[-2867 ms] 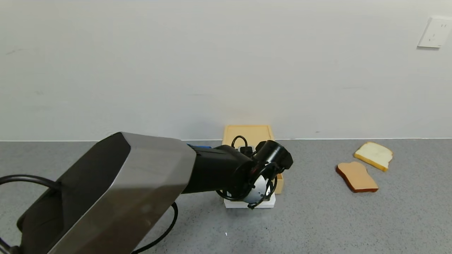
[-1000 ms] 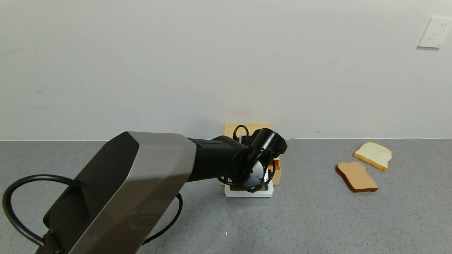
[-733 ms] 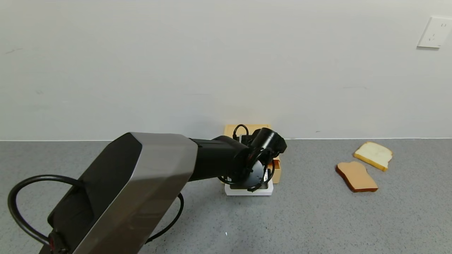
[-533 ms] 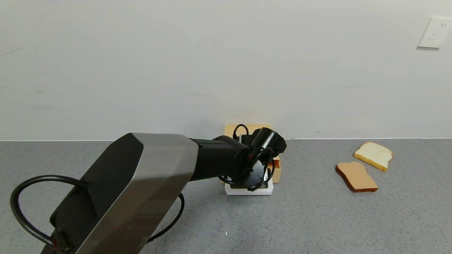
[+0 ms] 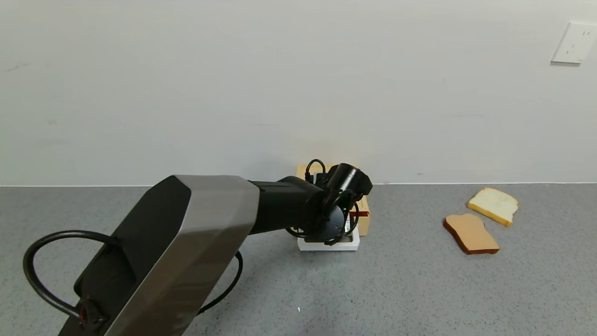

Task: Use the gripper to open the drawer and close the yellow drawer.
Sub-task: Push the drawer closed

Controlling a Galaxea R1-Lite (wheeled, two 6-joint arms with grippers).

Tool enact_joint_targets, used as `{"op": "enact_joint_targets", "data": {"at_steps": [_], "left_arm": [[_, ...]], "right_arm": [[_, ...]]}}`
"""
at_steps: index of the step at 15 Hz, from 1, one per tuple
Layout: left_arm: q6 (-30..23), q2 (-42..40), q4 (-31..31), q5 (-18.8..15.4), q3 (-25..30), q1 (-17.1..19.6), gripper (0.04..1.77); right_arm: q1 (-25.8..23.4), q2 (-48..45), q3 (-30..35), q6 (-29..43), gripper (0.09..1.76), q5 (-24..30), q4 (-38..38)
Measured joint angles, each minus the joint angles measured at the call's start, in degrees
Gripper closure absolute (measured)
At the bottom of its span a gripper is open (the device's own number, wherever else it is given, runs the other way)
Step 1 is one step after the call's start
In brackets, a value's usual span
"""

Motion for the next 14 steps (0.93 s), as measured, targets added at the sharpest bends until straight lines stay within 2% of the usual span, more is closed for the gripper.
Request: {"op": "enact_joint_targets", "data": {"at_steps": [14], "left_arm": [[2.0,0.6,-4.2,1.0,0.0,0.8,0.09]], "right_arm": [[0.0,0.0,0.0,0.0,0.14,0.0,0.0]]}}
